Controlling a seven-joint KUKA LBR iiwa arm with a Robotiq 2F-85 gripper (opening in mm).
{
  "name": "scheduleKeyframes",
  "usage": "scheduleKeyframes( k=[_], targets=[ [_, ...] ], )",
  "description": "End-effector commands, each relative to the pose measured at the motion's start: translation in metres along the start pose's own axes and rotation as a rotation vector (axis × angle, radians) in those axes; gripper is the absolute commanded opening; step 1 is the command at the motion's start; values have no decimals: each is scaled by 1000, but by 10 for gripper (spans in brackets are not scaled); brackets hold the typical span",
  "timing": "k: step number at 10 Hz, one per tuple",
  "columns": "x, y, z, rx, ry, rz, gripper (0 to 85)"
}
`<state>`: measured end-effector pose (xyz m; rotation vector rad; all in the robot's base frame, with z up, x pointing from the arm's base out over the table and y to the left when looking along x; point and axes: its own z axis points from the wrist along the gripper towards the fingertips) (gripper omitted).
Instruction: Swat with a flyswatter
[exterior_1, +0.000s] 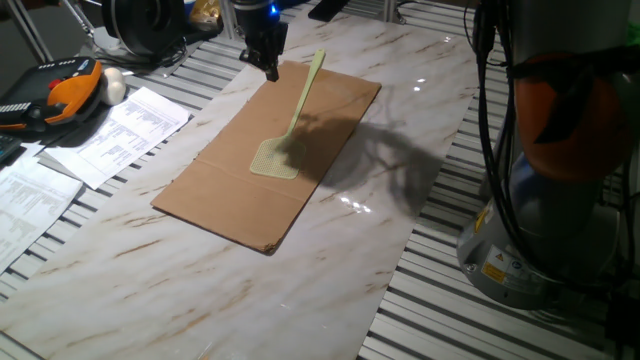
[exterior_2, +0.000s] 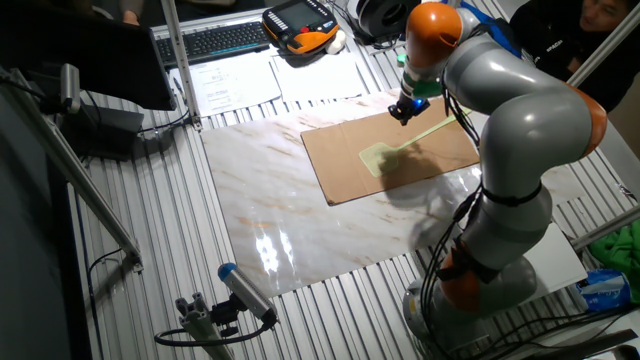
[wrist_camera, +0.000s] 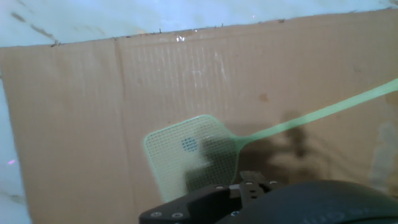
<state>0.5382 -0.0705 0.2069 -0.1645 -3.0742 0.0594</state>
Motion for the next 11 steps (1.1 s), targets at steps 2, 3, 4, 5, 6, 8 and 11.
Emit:
scheduleKeyframes(
  k=[2, 3, 4, 5, 6, 8, 11],
  targets=[
    [0, 0, 0, -81, 7, 123, 0],
    [0, 0, 0, -79, -9, 138, 0],
    [0, 0, 0, -76, 9, 139, 0],
    [0, 0, 0, -73, 27, 137, 0],
    [0, 0, 0, -65, 33, 135, 0],
    [0, 0, 0, -59, 36, 129, 0],
    [0, 0, 0, -17, -7, 175, 0]
  ],
)
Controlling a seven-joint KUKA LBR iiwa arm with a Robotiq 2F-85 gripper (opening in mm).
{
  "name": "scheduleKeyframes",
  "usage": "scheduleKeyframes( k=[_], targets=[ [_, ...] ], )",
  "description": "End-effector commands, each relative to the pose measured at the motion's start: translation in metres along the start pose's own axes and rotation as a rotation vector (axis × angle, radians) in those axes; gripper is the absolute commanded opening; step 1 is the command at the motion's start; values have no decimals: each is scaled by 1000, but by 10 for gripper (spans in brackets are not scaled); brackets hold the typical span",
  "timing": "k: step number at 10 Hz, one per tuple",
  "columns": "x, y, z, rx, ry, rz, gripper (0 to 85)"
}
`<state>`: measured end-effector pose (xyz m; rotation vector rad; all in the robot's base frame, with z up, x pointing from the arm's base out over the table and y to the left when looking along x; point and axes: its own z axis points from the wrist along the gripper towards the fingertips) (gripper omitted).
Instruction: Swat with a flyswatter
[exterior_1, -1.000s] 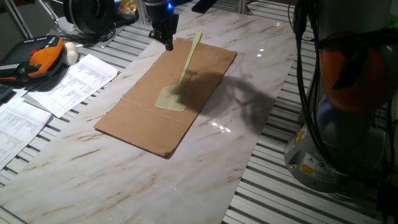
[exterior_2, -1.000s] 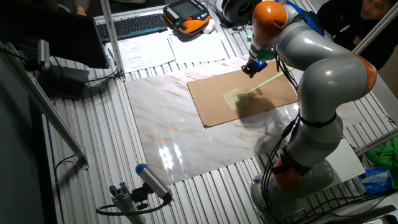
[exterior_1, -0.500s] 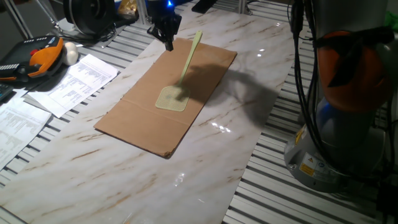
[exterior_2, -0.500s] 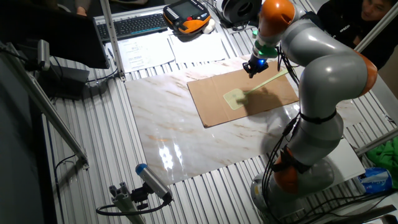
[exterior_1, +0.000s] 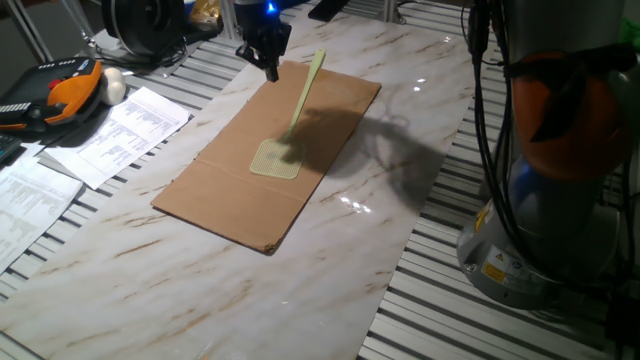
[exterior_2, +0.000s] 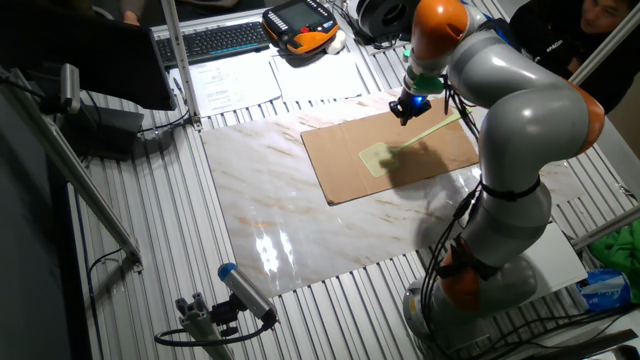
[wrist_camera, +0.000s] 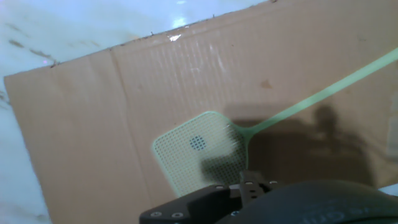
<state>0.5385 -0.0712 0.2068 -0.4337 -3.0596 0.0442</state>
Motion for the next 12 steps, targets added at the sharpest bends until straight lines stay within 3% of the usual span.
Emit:
scheduleKeyframes(
  k=[1, 3, 6, 7, 9, 11, 12],
  targets=[
    [-3, -5, 2, 2, -5, 24, 0],
    [-9, -12, 7, 9, -9, 60, 0],
    [-24, -27, 24, -19, -9, 126, 0],
    [-30, -31, 29, -5, -6, 139, 170],
    [-34, -35, 34, 19, -4, 197, 170],
    [-35, -39, 38, 16, -2, 249, 170],
    [-37, -47, 47, 15, -23, 264, 170]
  ],
)
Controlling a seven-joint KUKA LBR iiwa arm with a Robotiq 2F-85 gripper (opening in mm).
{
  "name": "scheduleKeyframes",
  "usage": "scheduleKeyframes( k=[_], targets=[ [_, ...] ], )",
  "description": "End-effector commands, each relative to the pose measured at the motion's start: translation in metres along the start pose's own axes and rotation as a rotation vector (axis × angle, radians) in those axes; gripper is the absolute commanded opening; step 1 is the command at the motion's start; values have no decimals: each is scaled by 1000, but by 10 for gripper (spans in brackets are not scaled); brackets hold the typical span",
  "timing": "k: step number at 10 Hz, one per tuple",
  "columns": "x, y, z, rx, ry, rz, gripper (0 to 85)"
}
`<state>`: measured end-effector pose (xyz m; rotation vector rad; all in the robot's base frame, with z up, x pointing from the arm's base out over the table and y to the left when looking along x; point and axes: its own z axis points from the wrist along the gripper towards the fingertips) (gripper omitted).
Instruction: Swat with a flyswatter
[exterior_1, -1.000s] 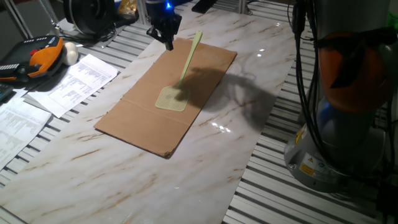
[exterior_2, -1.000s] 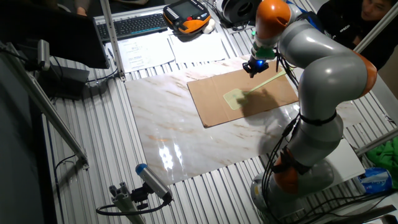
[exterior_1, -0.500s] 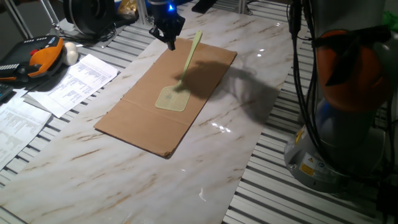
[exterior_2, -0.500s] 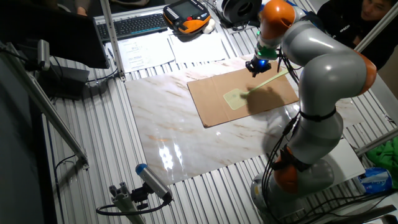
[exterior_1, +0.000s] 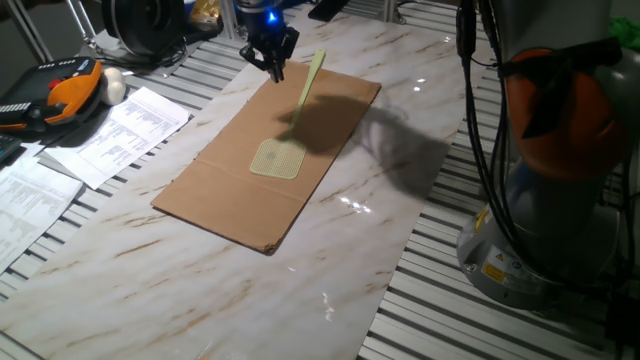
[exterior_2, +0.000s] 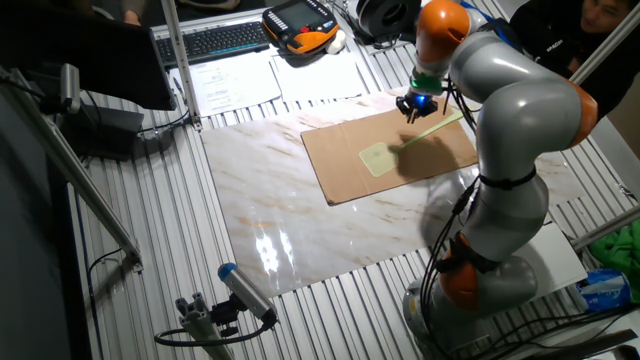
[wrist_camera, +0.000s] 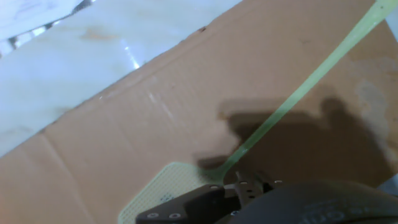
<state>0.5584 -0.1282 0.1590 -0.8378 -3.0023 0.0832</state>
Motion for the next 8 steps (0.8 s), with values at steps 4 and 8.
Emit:
scheduleKeyframes(
  k=[4, 8],
  targets=[
    [-17, -16, 27, -14, -30, 50, 340],
    [-27, -34, 38, -12, -67, 128, 340]
  ],
)
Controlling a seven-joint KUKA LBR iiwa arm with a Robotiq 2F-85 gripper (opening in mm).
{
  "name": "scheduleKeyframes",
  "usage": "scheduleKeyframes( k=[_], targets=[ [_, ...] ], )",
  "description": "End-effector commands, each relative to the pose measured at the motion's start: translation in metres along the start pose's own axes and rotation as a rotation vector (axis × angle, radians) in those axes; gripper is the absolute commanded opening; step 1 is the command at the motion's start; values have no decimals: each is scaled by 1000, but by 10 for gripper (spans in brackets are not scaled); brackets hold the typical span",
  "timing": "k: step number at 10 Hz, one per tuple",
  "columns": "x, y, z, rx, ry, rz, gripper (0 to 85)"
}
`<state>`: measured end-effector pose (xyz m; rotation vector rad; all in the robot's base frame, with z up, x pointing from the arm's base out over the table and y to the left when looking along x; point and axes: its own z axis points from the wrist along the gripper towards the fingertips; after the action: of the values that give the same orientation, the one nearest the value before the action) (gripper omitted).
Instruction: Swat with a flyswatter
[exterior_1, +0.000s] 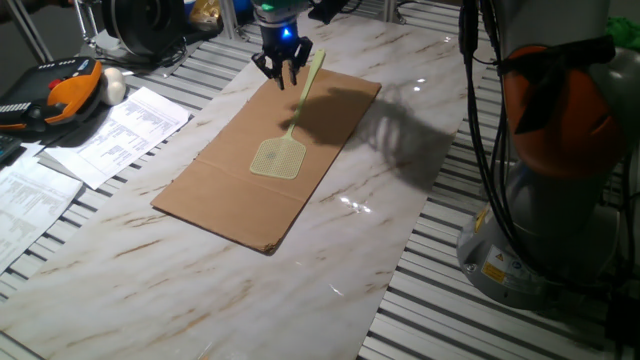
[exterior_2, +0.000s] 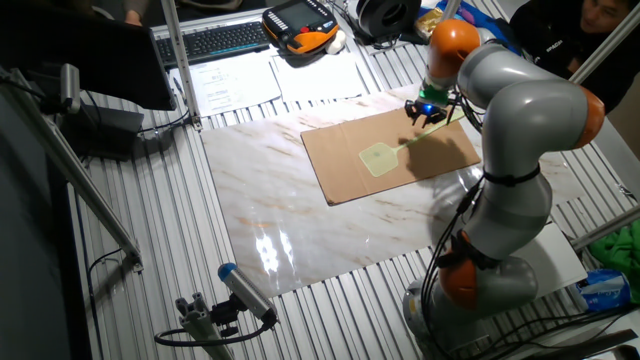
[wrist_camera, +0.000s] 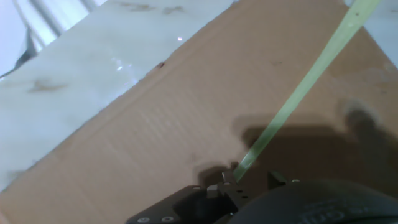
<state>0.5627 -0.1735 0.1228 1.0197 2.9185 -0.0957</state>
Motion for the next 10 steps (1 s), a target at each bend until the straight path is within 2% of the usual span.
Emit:
scheduleKeyframes(
  k=[1, 2, 3, 6, 10],
  targets=[
    [-2, -4, 2, 1, -4, 21, 340],
    [-4, -7, 7, 2, -13, 50, 340],
    [-4, -8, 8, 6, -13, 90, 340],
    [-8, -24, 21, 10, -4, 158, 340],
    [-33, -45, 39, -8, 0, 201, 340]
  ],
)
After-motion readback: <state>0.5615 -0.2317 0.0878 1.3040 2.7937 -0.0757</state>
